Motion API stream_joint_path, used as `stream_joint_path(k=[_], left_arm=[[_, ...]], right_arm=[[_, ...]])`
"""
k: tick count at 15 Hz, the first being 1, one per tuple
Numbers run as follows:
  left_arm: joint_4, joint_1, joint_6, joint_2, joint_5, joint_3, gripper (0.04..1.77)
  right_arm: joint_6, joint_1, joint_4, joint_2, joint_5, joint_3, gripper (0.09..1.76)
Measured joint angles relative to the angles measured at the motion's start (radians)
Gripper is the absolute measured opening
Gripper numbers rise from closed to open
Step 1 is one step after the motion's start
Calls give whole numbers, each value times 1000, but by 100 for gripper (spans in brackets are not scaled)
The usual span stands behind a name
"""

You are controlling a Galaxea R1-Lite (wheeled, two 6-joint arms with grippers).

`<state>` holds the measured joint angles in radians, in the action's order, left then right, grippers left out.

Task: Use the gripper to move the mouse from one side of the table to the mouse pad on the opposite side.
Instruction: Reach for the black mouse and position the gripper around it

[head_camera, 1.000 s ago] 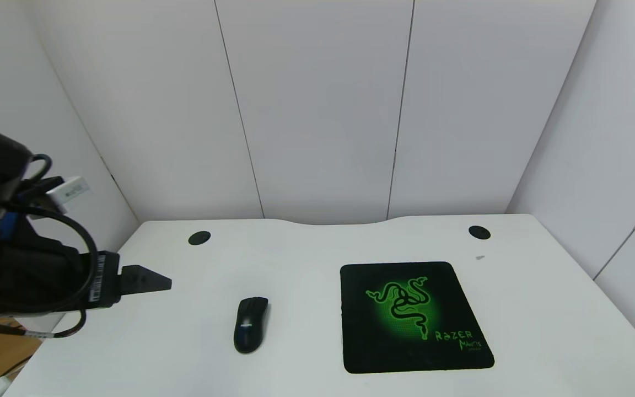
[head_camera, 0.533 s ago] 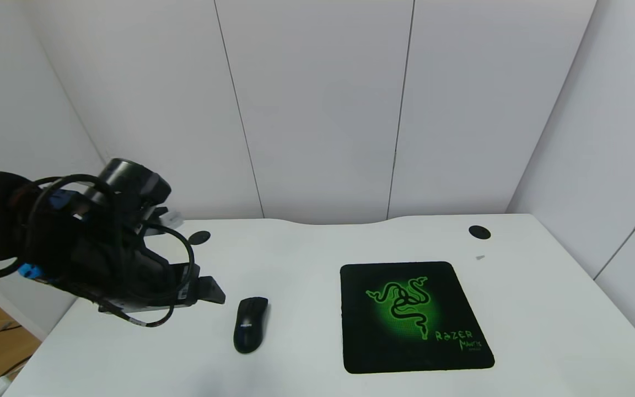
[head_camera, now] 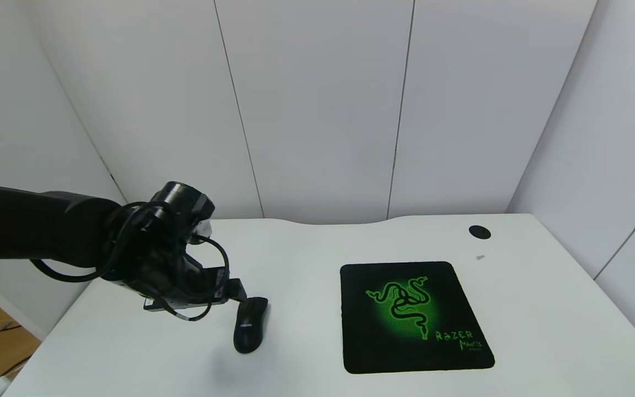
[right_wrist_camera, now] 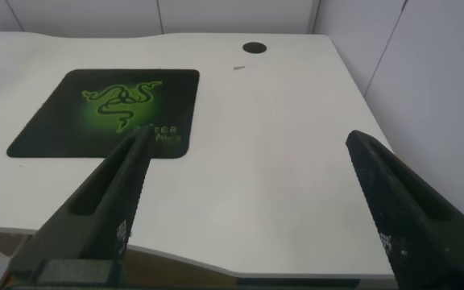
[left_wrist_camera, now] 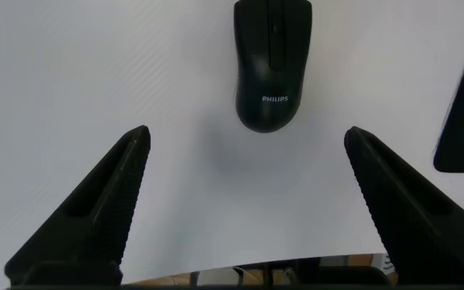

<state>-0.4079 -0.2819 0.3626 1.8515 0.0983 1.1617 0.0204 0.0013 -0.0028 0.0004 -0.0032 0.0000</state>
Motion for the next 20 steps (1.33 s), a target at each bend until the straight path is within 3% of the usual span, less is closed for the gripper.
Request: stream_joint_path(k=[9,14,16,20], left_arm=[[155,-19,38,150,16,-31,172],[157,-20,39,151,16,-32,172],[229,-66,147,225,67,-61,172],[264,-77,164,256,97,-63,172]], right_arm=[[0,0,0,0,0,0,171],[0,0,0,0,0,0,171],[0,0,0,0,0,0,171],[0,0,0,0,0,0,171]])
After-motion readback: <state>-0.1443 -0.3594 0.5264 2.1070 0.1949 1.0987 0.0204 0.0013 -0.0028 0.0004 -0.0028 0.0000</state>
